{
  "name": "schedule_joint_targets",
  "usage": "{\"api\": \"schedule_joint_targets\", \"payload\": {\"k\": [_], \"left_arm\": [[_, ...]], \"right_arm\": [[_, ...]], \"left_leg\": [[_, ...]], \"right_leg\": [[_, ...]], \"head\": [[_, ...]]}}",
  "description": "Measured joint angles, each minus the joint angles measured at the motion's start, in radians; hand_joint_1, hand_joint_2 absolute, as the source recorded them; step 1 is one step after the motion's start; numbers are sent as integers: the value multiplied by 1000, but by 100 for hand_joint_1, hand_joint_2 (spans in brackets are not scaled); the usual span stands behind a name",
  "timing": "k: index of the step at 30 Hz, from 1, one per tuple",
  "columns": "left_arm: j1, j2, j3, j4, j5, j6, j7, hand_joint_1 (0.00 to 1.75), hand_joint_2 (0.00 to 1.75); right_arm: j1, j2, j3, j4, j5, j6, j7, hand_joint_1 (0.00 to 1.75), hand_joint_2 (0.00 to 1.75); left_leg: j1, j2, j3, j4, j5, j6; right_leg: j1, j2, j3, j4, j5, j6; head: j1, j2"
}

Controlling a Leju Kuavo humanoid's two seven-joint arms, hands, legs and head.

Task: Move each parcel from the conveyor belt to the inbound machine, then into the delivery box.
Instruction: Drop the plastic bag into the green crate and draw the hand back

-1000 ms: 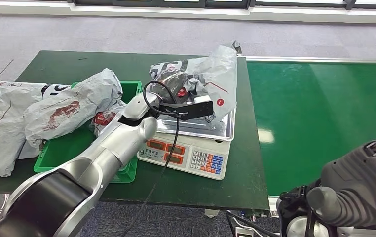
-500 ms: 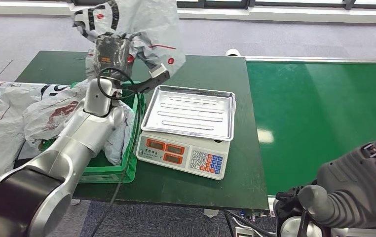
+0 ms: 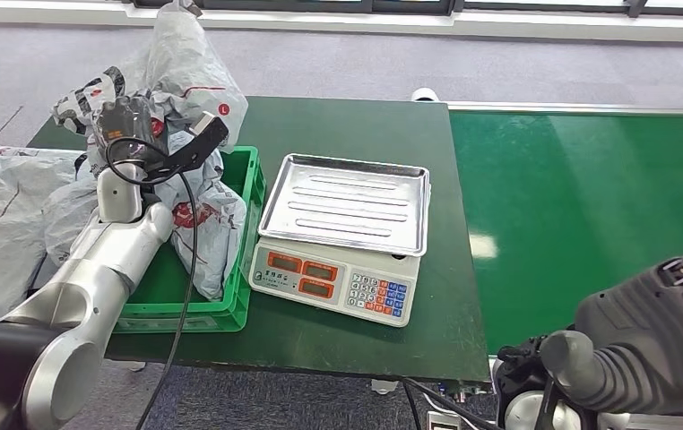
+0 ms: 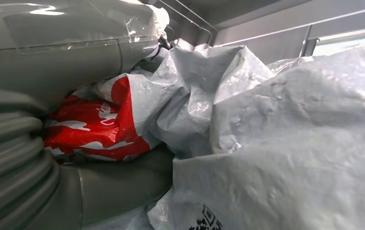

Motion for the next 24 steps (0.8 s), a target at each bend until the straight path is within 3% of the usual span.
{"api": "schedule_joint_targets", "payload": {"k": [10,11,12,15,16,24], "left_arm": [[17,12,55,29,47,-1,3,175,175],[26,15,69,33,59,-4,-2,169,175],[36,17,84,36,71,-6,-8,126,175],[62,23,132,45,113,-20,-46,0,44],[69,23,146,47,128,-25,-65,0,0],[121,-19,299,21,389,-16,-395,0,0]], "right_arm": [[-7,6,0,3,4,0,0,0,175],[-11,6,0,6,4,0,0,0,175],[-15,6,-1,9,3,0,0,0,175],[-24,6,-3,18,-2,0,0,0,175],[-26,6,-4,20,-2,0,1,0,175],[-33,12,-12,44,28,0,1,0,175]], "left_leg": [[0,0,0,0,-1,0],[0,1,0,0,-1,-1],[0,1,0,0,-1,-1],[1,2,0,0,-1,-1],[1,2,0,0,-1,-1],[1,1,0,0,-1,-1]], "right_leg": [[0,0,-1,0,0,-1],[0,1,-1,0,0,-1],[0,1,-1,0,0,-1],[0,2,-1,0,0,-1],[0,2,-1,0,0,-1],[1,1,-1,0,-1,-1]], "head": [[0,0],[0,0],[0,0],[0,0],[0,0],[0,0]]}}
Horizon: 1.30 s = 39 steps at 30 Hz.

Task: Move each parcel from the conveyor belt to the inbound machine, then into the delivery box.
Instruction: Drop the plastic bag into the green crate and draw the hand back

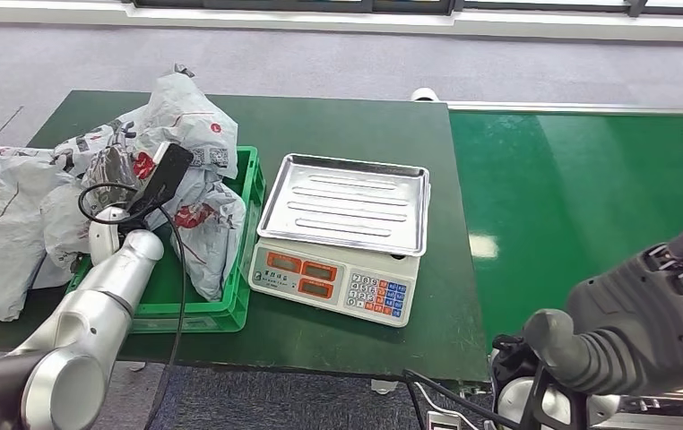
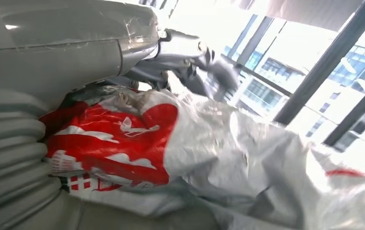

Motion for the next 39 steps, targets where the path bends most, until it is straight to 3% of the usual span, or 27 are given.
{"api": "schedule_joint_targets", "payload": {"k": [7,12,15,18,21,31,39], "left_arm": [[117,-70,155,-135,457,-128,-303,0,0],[272,-151,191,-372,869,-270,-397,0,0],[448,-219,148,-593,1026,-314,-406,0,0],[590,-269,89,-759,1065,-310,-400,0,0],[641,-283,54,-851,1080,-298,-393,0,0],[669,-283,2,-964,1142,-339,-400,0,0],[671,-282,-84,-1070,1089,-279,-421,0,0]], "right_arm": [[-1,3,-5,15,29,0,7,0,175],[0,3,-14,16,45,0,13,0,175],[1,3,-24,23,58,0,14,0,175],[2,3,-34,34,60,0,6,0,175],[2,3,-40,42,60,0,4,0,175],[4,3,-43,59,106,0,7,0,175],[45,-8,-47,78,83,0,4,0,175]], "left_leg": [[-1,2,0,0,-1,0],[-1,2,3,0,-4,0],[-1,3,9,-1,-8,0],[-1,4,7,0,-9,0],[-1,4,6,0,-10,1],[0,3,6,0,-9,0],[0,2,6,0,-9,0]], "right_leg": [[0,1,0,0,0,0],[-1,1,2,0,-3,0],[-1,2,7,0,-7,0],[-1,3,6,0,-8,1],[-1,3,5,-1,-8,1],[0,1,5,-1,-8,1],[0,1,5,-1,-8,1]], "head": [[0,0],[0,0],[0,0],[0,0],[0,0],[0,0],[0,0]]}}
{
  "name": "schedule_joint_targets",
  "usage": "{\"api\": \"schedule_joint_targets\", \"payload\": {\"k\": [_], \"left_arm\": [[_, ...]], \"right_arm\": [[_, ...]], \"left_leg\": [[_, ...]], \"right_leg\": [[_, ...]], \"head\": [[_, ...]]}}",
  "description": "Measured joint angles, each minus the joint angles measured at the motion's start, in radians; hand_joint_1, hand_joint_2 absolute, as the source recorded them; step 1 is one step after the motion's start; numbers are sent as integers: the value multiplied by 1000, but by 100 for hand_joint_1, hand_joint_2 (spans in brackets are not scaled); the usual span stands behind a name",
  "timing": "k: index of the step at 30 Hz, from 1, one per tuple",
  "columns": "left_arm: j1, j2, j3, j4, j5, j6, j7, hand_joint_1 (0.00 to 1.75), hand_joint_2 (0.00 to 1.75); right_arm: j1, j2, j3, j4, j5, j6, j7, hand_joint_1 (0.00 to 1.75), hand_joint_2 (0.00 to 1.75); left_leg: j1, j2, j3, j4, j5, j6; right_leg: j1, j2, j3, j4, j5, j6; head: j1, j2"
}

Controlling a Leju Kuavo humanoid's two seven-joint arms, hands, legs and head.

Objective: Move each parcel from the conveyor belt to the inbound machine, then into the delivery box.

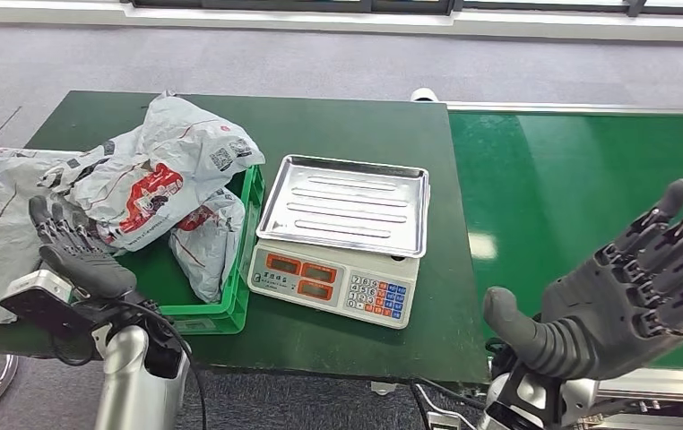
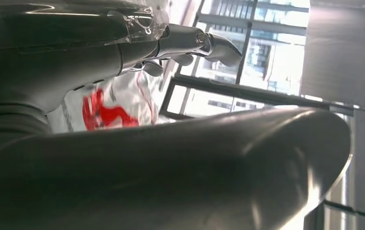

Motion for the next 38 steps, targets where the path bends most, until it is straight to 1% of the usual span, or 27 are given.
{"api": "schedule_joint_targets", "payload": {"k": [4,7,11,13,16,21,24,26,28,30,33,36,38], "left_arm": [[-26,-1,-42,23,25,-25,0,0,0],[-53,-3,-66,58,47,-94,1,0,0],[-86,-12,-92,85,36,-177,1,0,0],[-94,-16,-111,81,12,-199,1,0,0],[-96,-17,-145,47,-23,-206,0,0,0],[-96,-17,-174,5,-37,-206,0,0,0],[-88,-16,-187,-40,-43,-213,0,0,0],[-79,-14,-205,-75,-53,-229,0,0,87],[-68,-10,-236,-95,-69,-247,0,0,175],[-54,-3,-271,-112,-80,-259,0,0,175],[-29,4,-303,-133,-82,-282,0,0,175],[-13,9,-326,-139,-97,-289,0,0,175],[-10,11,-343,-138,-103,-289,0,0,175]], "right_arm": [[23,-13,0,10,-12,0,0,0,175],[50,-21,0,7,-32,0,0,0,175],[35,-39,1,28,-115,0,5,0,0],[2,-61,10,67,-188,2,34,0,0],[-42,-103,44,123,-287,16,88,0,0],[-78,-143,79,172,-323,32,101,0,0],[-99,-161,85,194,-401,73,120,0,0],[-117,-175,84,210,-479,107,128,0,0],[-120,-189,74,222,-551,129,114,0,0],[-94,-201,54,224,-612,145,83,0,0],[-25,-210,24,203,-670,191,51,0,0],[35,-214,12,165,-663,251,39,0,0],[56,-214,8,146,-662,278,37,0,0]], "left_leg": [[0,0,0,0,0,0],[0,1,0,0,0,0],[0,2,0,0,0,0],[0,3,0,0,0,0],[0,2,0,0,0,0],[0,1,0,0,0,1],[0,2,-1,0,0,0],[0,1,0,0,0,0],[0,-1,0,0,0,1],[0,-3,0,0,0,1],[0,-3,0,0,-2,2],[-1,-2,0,0,-3,2],[-1,-2,0,0,-3,2]], "right_leg": [[0,0,0,0,0,0],[0,0,0,0,0,0],[0,2,0,0,1,0],[0,2,0,0,1,0],[0,1,0,0,2,0],[0,1,0,0,1,0],[0,1,0,0,1,0],[0,1,0,0,1,0],[0,0,0,0,1,1],[0,-2,1,0,0,2],[0,-2,1,0,0,2],[0,-1,0,0,-1,2],[0,-1,0,0,-2,2]], "head": [[0,0],[0,0],[0,0],[0,0],[0,0],[0,0],[0,0],[0,0],[0,0],[0,0],[0,0],[0,0],[0,0]]}}
